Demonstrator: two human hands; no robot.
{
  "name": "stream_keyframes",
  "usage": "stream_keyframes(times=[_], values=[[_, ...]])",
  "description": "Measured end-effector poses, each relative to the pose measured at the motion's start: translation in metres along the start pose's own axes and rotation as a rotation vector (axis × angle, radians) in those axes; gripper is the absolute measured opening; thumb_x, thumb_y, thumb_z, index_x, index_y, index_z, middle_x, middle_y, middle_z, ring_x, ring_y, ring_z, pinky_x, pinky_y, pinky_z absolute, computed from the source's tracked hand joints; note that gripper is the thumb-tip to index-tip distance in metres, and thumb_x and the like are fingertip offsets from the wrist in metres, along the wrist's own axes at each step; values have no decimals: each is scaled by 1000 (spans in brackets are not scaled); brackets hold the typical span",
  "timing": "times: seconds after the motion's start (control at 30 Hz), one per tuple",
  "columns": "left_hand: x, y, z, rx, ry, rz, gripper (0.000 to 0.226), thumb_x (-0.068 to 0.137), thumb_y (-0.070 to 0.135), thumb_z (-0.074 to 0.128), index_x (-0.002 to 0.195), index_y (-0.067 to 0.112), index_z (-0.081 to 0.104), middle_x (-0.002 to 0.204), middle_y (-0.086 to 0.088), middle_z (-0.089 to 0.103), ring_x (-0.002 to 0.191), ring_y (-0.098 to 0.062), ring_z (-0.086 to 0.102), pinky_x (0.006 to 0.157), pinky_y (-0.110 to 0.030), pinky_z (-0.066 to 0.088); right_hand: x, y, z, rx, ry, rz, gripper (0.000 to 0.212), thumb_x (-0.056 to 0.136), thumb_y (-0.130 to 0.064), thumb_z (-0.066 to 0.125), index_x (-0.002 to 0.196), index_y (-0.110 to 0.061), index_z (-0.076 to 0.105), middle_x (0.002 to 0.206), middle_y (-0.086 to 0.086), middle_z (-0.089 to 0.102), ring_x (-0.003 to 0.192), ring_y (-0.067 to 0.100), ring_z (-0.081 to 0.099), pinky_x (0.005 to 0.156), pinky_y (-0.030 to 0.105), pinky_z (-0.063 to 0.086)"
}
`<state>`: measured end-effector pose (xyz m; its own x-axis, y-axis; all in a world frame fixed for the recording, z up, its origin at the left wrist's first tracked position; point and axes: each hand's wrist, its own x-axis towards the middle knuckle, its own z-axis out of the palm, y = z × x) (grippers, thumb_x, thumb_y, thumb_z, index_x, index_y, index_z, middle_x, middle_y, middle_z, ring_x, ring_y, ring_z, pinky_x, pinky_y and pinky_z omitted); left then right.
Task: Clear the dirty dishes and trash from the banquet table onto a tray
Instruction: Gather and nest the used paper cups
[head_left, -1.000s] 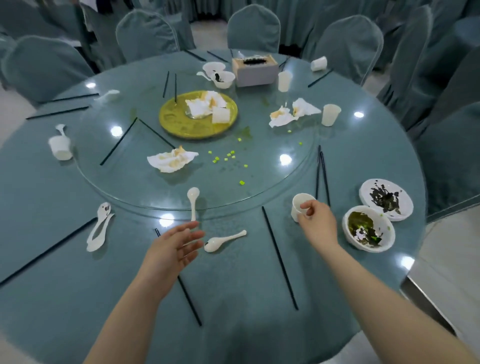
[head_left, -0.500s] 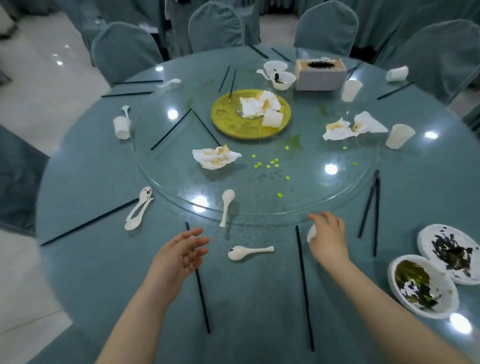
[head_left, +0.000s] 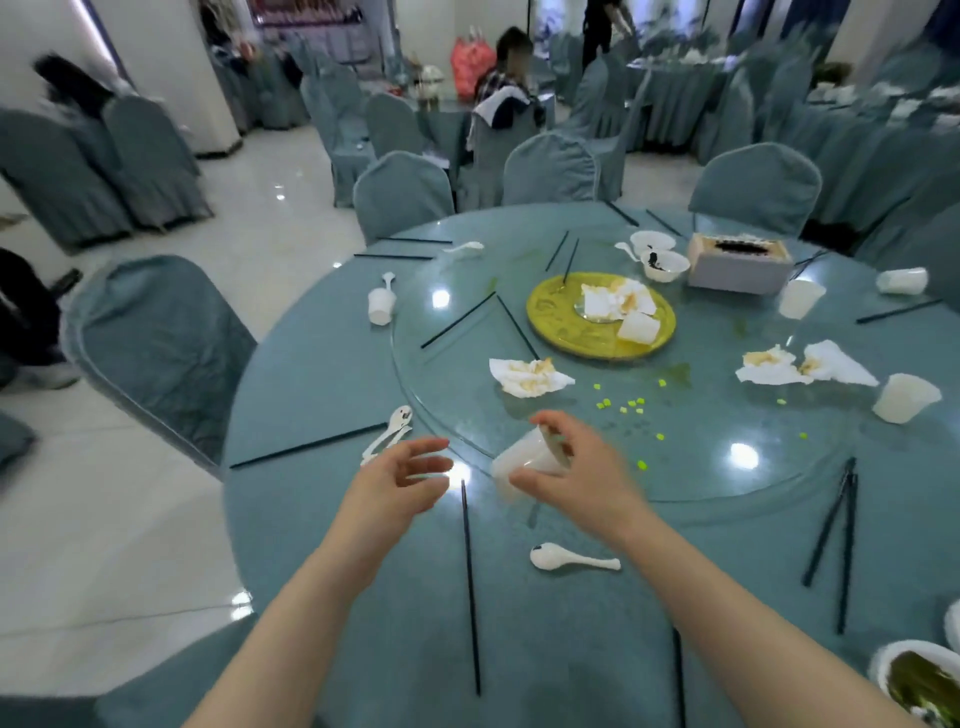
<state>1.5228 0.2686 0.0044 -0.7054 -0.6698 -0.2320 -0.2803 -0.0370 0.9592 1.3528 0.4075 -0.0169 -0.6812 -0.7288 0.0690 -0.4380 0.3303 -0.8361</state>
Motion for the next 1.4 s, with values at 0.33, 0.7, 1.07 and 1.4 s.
stream_keyframes(times=[0.33, 0.7, 1.07, 1.4], values=[[-116, 64, -125, 167, 235, 399, 48, 79, 12, 75, 116, 33, 54, 111, 25, 57, 91, 14, 58, 73, -4, 45, -30, -211, 76, 17, -195, -438, 46, 92, -36, 54, 135, -25, 42, 124, -3, 46, 114, 8, 45, 89, 15, 32], [-281, 44, -319, 359, 586, 350, 49, 71, 30, 78, 117, 32, 62, 100, 20, 65, 79, 7, 61, 61, -6, 42, -134, -369, 235, 456, -395, -369, 36, 98, -47, 28, 108, -32, 59, 103, -7, 66, 94, 9, 62, 81, 25, 51], [-342, 21, -451, 174, 767, 333, 50, 73, 19, 78, 118, 29, 58, 106, 12, 65, 81, -1, 67, 68, -11, 51, -119, -433, 349, 374, -547, -403, 25, 96, -36, 46, 100, -26, 70, 95, -9, 73, 92, 10, 67, 78, 25, 52], [-342, -10, -595, 103, 890, 266, 40, 73, 19, 78, 104, 38, 61, 104, 13, 68, 78, 4, 65, 64, -9, 46, -88, -502, 480, 394, -630, -366, 19, 96, -20, 50, 99, -24, 69, 91, -7, 74, 89, 11, 69, 80, 29, 55]])
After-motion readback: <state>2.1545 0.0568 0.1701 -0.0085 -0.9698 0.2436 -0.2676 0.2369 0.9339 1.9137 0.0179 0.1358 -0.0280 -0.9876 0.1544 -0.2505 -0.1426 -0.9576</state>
